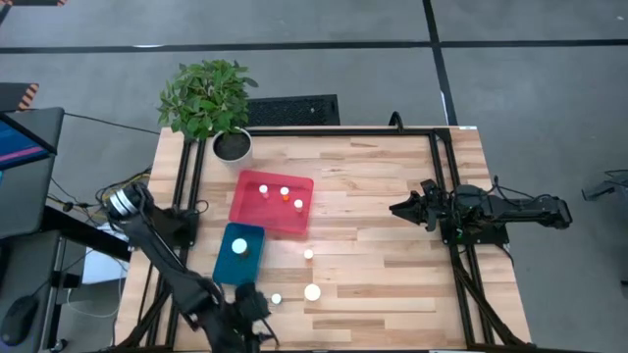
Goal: Pick and place medicine bottles into bin by pill shape (circle, oval)
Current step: Put the blue tablet bottle into the red bin
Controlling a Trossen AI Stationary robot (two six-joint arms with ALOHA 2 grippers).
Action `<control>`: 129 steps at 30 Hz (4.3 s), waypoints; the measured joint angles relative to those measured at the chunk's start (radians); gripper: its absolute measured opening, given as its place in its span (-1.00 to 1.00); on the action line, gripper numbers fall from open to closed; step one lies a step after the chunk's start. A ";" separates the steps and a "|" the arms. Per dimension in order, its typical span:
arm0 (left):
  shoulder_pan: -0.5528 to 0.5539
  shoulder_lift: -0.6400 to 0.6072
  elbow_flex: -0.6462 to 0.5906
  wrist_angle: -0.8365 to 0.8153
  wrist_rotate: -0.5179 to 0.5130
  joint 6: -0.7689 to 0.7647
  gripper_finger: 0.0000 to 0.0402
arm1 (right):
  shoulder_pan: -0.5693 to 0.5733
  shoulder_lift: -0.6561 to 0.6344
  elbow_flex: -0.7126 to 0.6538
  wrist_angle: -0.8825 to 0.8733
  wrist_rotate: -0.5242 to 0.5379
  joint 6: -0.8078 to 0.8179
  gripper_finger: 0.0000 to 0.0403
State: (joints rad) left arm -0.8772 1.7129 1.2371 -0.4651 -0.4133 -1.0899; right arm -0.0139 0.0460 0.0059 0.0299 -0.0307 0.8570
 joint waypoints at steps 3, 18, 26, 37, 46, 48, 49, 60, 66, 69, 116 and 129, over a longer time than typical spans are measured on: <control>-0.001 0.074 0.058 -0.099 0.017 0.004 0.39 | 0.000 0.000 0.000 0.001 0.000 0.002 -0.18; -0.051 0.106 0.090 -0.330 -0.038 -0.033 0.39 | 0.000 0.000 0.000 0.001 0.002 0.006 -0.19; -0.039 0.107 0.023 -0.272 -0.016 -0.035 0.39 | 0.000 0.000 0.000 0.001 0.003 0.007 -0.19; -0.037 0.107 0.022 -0.254 0.013 0.008 0.14 | 0.000 0.000 0.000 0.001 0.004 0.007 -0.18; -0.031 0.127 0.021 -0.229 0.055 0.043 -0.04 | 0.000 0.000 0.000 0.000 0.005 0.006 -0.19; -0.024 0.133 0.022 -0.222 0.070 0.057 -0.07 | 0.000 0.000 0.000 0.001 0.005 0.006 -0.18; -0.024 0.134 0.022 -0.232 0.075 0.058 -0.08 | 0.000 0.000 0.000 0.002 0.005 0.007 -0.18; -0.016 0.134 0.025 -0.223 0.089 0.056 -0.47 | 0.000 0.000 0.000 0.000 0.005 0.006 -0.19; -0.016 0.133 0.044 -0.219 0.090 -0.007 -0.47 | 0.000 0.000 0.000 0.000 0.005 0.006 -0.18; -0.015 0.126 0.099 -0.282 0.073 -0.052 -0.42 | 0.000 0.000 0.000 0.000 0.005 0.006 -0.19; 0.909 -0.046 -0.182 -0.186 0.139 0.688 -0.40 | 0.000 0.000 0.000 0.001 0.002 -0.021 -0.18; 0.913 -0.046 -0.183 -0.145 0.128 0.692 -0.29 | 0.000 0.000 0.000 0.001 0.002 -0.020 -0.18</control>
State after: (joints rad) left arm 0.0357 1.6672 1.0546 -0.6106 -0.2851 -0.3980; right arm -0.0136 0.0460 0.0059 0.0307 -0.0292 0.8375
